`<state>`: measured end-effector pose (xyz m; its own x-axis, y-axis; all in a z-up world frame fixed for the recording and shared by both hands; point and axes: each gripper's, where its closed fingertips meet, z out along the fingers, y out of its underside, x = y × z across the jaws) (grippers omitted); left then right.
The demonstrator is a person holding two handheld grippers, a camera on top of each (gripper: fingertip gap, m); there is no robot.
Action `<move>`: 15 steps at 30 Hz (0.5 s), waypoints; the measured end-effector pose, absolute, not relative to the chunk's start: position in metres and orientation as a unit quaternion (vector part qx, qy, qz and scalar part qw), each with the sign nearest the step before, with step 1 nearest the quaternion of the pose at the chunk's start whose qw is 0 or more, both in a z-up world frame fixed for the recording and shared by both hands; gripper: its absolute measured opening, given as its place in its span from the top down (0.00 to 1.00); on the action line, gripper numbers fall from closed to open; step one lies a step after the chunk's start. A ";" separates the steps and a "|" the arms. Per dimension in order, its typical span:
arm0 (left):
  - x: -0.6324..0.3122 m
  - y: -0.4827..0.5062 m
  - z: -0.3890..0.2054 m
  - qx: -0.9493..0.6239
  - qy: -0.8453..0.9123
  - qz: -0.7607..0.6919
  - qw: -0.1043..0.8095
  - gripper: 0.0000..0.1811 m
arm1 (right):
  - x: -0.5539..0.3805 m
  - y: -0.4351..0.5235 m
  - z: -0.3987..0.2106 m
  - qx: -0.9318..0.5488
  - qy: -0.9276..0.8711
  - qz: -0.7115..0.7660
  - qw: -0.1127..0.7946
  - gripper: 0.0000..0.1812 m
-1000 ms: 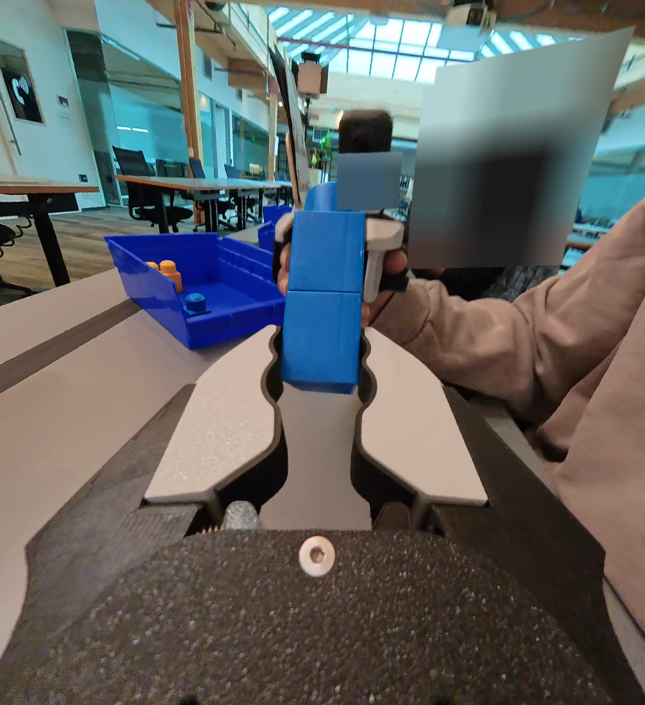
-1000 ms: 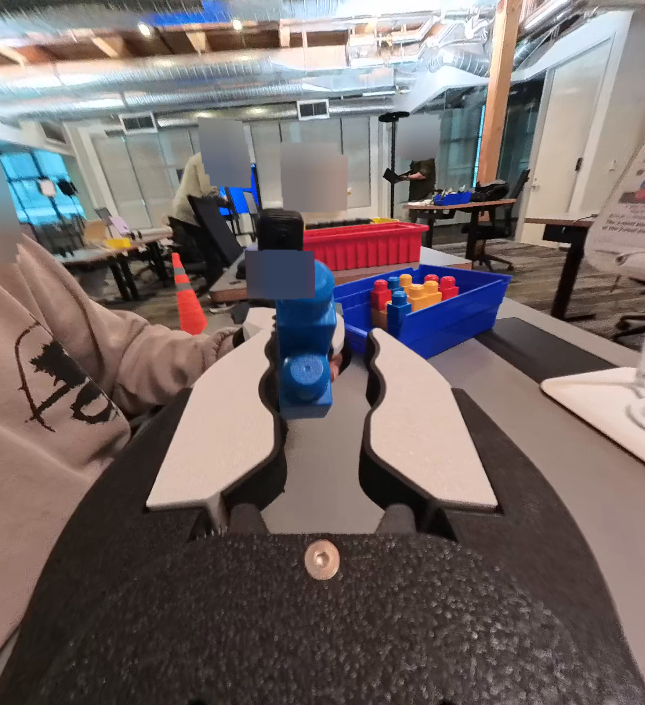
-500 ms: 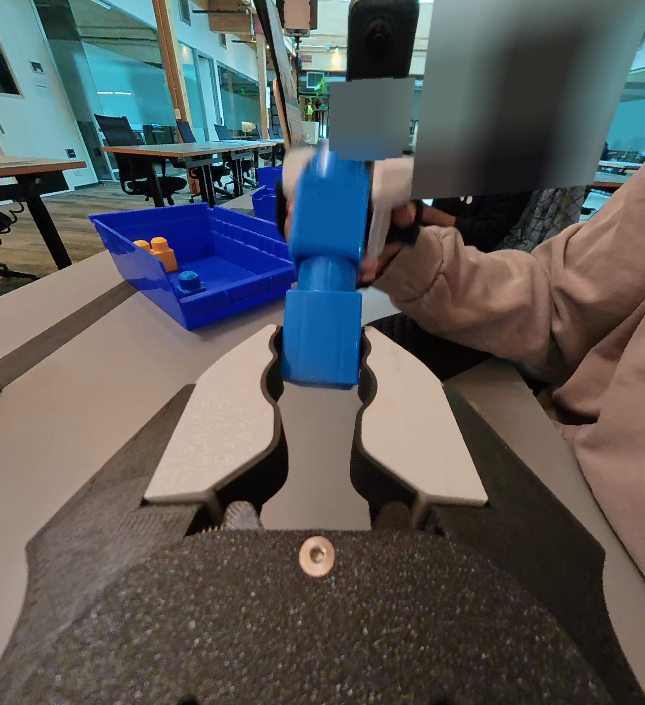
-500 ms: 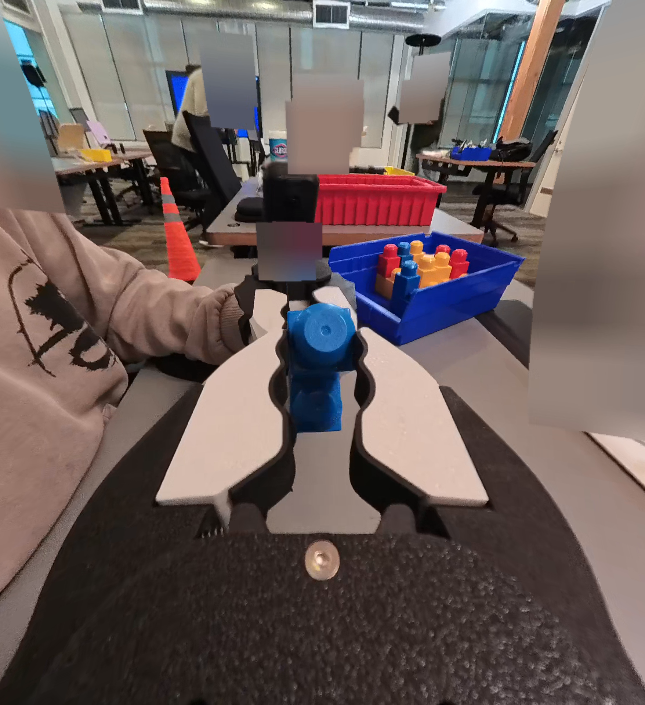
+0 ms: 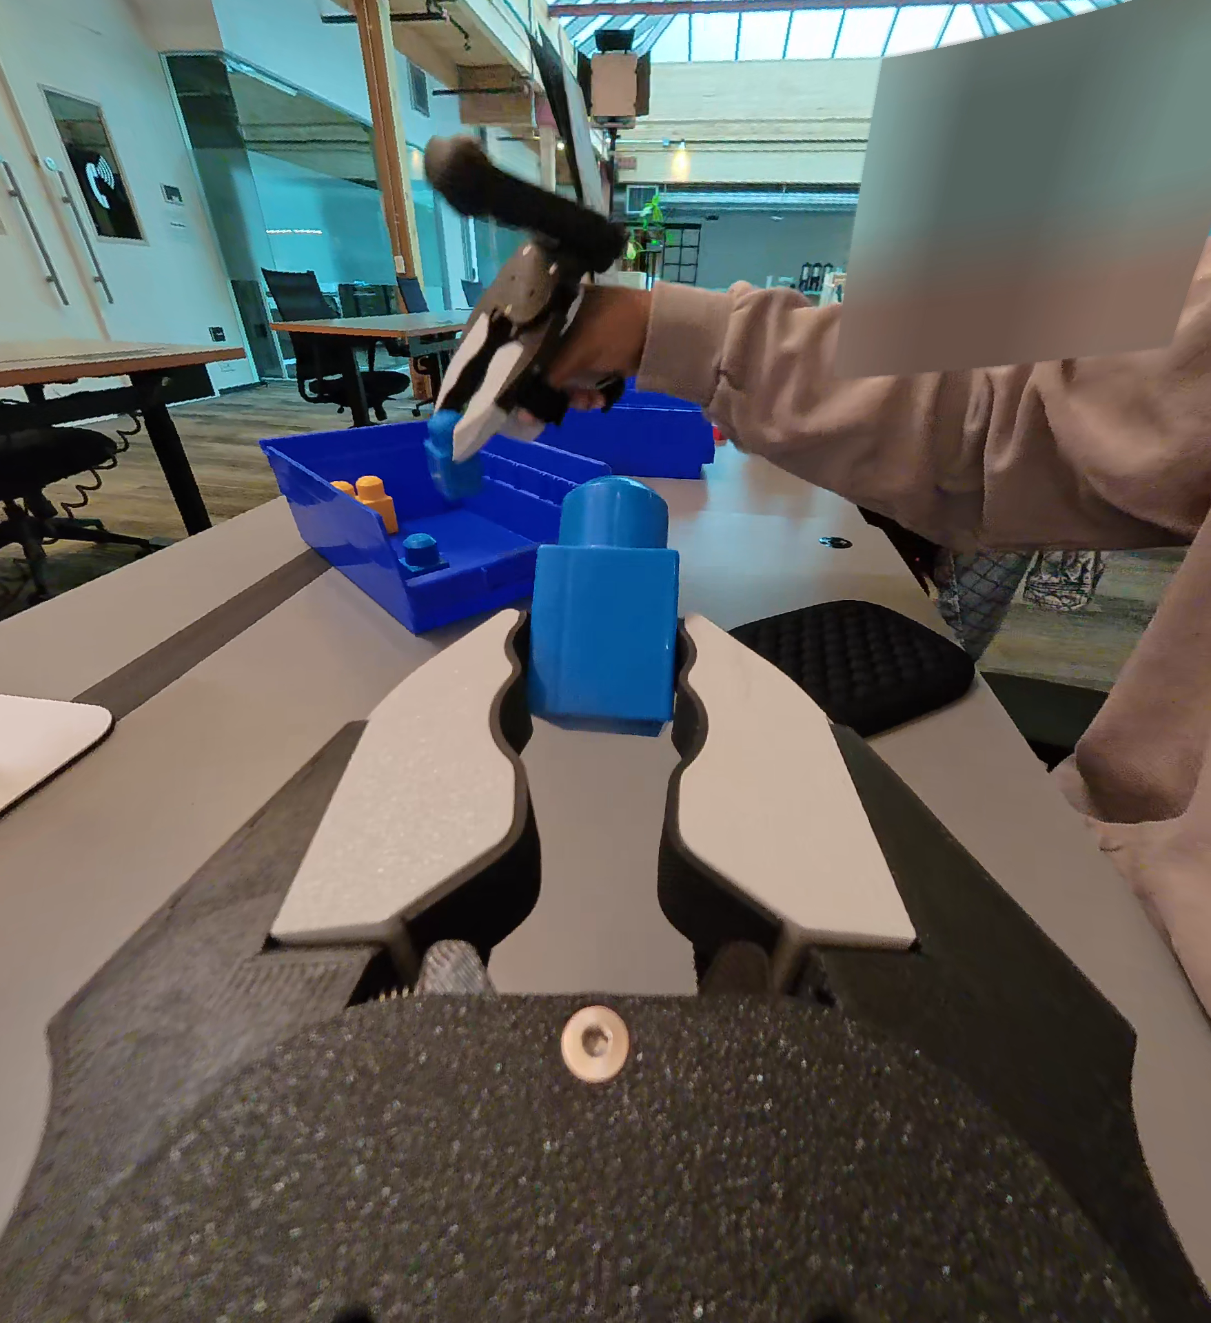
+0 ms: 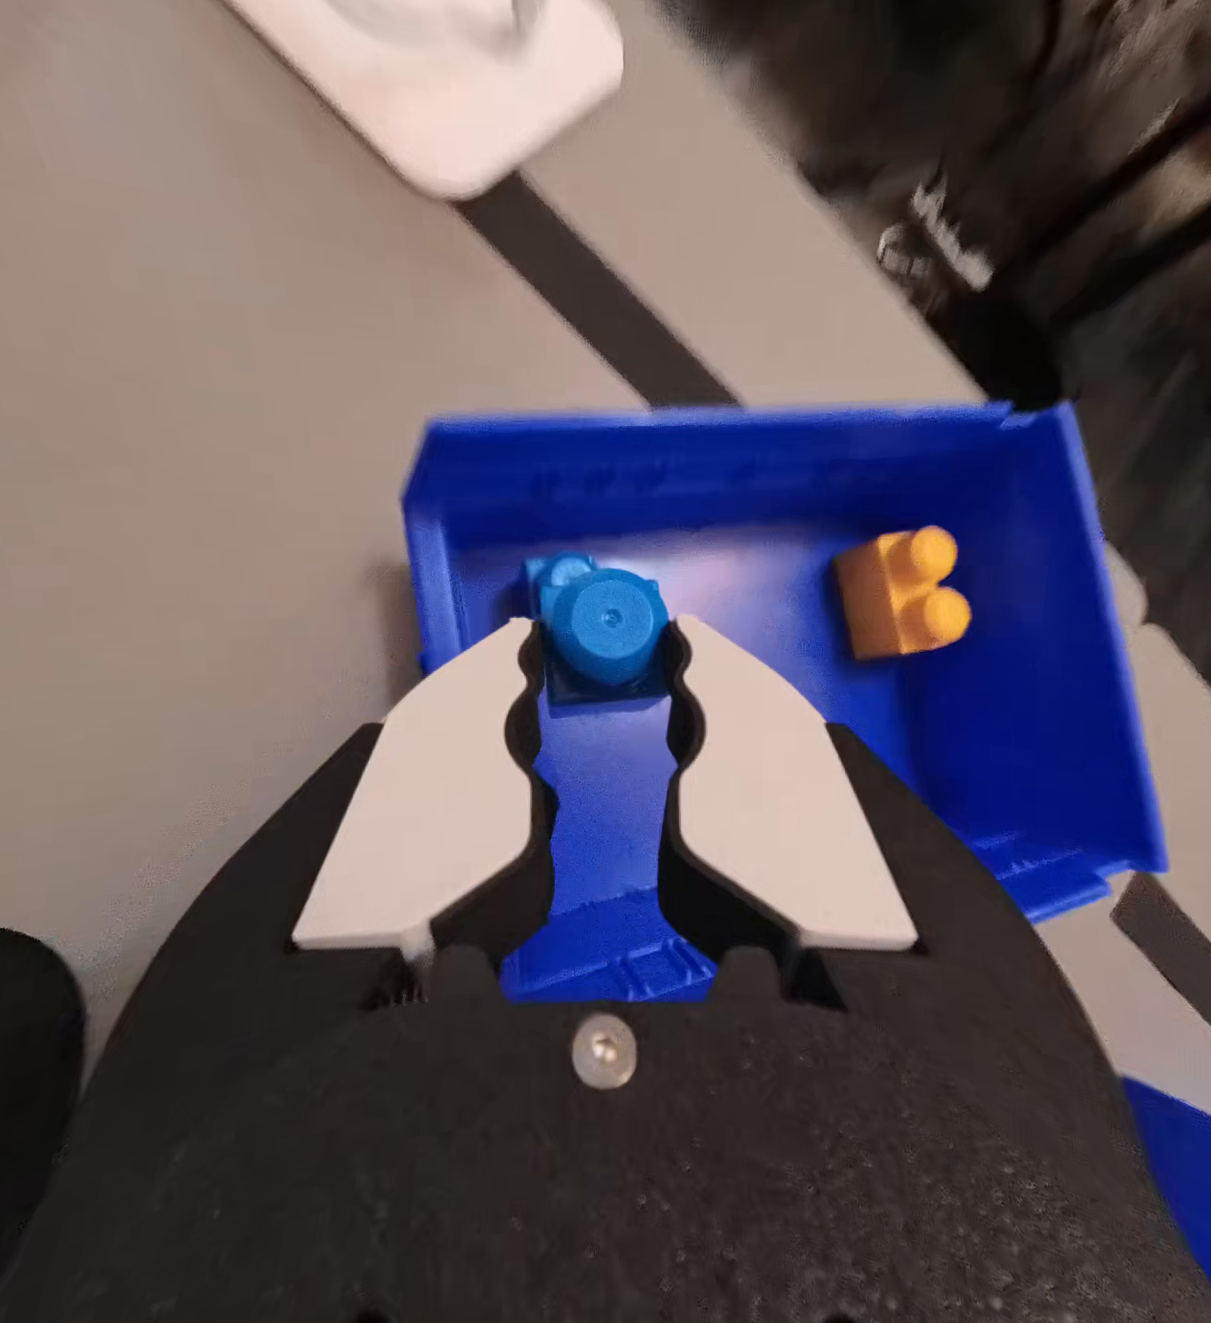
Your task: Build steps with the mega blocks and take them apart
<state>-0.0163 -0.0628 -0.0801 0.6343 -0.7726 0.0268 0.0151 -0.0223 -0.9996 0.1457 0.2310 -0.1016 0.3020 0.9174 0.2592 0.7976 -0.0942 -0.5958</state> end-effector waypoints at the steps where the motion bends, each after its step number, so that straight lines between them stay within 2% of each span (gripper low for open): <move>1: -0.016 -0.063 -0.080 -0.644 0.295 -0.310 0.634 0.80 | 0.146 0.235 -0.117 -0.741 -0.588 0.079 0.314 0.83; 7: -0.019 -0.063 -0.080 -0.645 0.293 -0.307 0.636 0.80 | 0.148 0.257 -0.179 -0.788 -0.567 0.052 0.236 0.83; 15: -0.020 -0.063 -0.081 -0.645 0.295 -0.308 0.634 0.80 | 0.136 0.247 -0.197 -0.782 -0.572 0.135 0.207 0.83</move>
